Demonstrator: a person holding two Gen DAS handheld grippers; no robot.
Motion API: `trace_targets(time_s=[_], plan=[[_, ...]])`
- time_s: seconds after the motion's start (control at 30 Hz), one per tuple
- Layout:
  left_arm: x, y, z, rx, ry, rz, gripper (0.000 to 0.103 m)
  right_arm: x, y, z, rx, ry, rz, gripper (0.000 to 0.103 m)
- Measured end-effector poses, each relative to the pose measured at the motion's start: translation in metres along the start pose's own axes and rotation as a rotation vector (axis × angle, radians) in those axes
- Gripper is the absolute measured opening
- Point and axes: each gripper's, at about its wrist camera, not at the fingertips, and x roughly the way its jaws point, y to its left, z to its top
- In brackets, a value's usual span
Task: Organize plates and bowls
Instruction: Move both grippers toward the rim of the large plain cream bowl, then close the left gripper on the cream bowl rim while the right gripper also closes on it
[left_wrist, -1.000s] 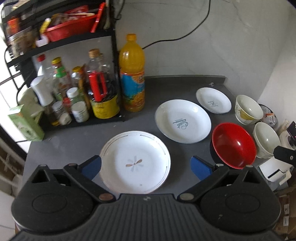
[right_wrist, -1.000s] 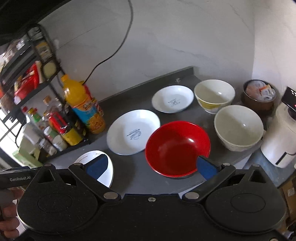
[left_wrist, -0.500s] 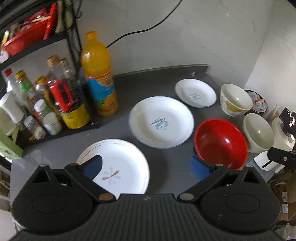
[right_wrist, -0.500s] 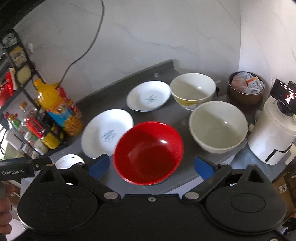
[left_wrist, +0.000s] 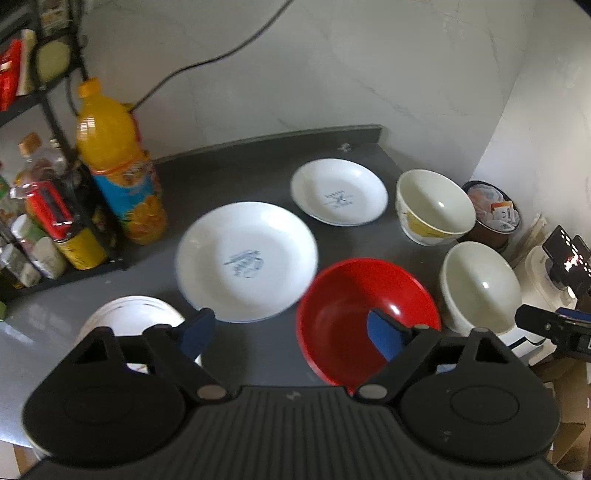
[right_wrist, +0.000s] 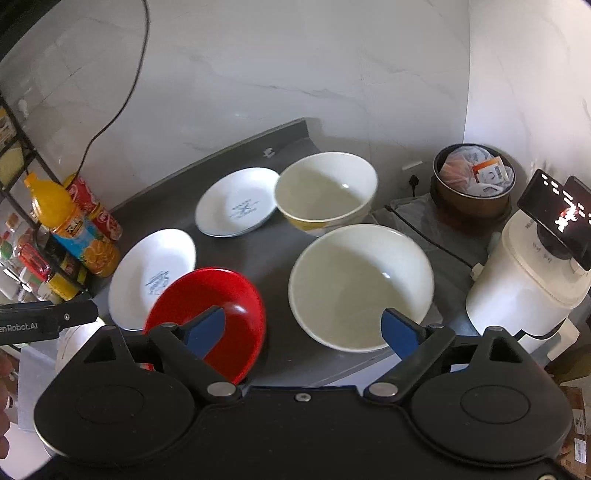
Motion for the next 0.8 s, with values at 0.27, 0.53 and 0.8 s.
trace_targets(time_s=[0.27,0.53,0.8], plan=[[0.019,-0.053,0.022,0.038,0.003,-0.017,0.079,0.015,-0.033,0.013,0.003,0.018,-0.009,0.089],[0.045,-0.089,0.039,0.073,0.025,-0.047,0.069,0.034,-0.057,0.024,0.030,0.054,-0.011,0.075],[0.078,-0.118,0.053,0.096,0.084,-0.095,0.041,0.054,-0.078,0.026,0.061,0.087,-0.036,0.062]])
